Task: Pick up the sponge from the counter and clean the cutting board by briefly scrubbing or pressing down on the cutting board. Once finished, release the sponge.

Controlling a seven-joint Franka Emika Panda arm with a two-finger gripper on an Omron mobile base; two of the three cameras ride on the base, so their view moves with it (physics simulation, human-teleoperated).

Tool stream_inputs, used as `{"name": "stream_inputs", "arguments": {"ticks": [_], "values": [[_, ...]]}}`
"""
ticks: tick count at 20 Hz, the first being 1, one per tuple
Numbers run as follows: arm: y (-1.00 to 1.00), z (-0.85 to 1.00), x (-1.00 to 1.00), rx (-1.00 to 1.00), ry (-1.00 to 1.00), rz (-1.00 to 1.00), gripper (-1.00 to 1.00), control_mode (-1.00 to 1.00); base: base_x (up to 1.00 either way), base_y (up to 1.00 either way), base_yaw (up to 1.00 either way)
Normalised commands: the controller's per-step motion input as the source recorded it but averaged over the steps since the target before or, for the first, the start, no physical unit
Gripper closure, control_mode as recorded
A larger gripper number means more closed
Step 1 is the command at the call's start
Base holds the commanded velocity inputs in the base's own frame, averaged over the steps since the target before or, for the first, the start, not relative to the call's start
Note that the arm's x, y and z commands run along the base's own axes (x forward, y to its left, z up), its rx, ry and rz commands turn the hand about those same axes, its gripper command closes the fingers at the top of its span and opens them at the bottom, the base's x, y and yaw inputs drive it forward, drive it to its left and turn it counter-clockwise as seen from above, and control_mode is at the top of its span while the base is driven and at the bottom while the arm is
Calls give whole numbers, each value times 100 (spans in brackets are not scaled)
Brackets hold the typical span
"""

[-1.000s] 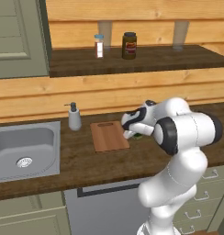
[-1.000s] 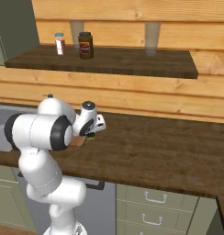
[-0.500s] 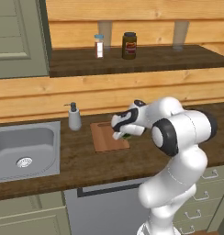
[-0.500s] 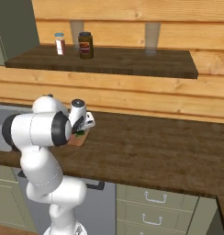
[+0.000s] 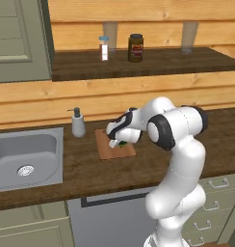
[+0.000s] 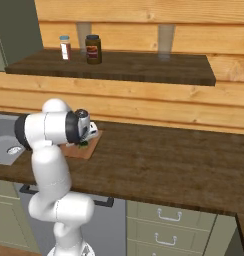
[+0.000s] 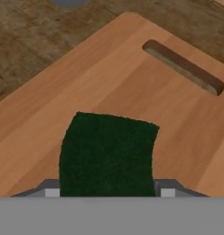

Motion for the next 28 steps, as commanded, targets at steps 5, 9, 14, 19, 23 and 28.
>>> {"name": "stream_inputs", "arguments": {"ticks": [5, 9, 14, 19, 23, 28], "values": [[43, -3, 22, 0, 0, 2, 100, -100, 0, 0, 0], [57, 0, 27, 0, 0, 1, 100, -100, 0, 0, 0], [28, -4, 47, 0, 0, 0, 100, -100, 0, 0, 0], [0, -25, 16, 0, -2, 0, 100, -100, 0, 0, 0], [-3, -67, 0, 0, -8, 0, 100, -100, 0, 0, 0], [-58, -56, -5, 0, -2, 0, 100, -100, 0, 0, 0]]}}
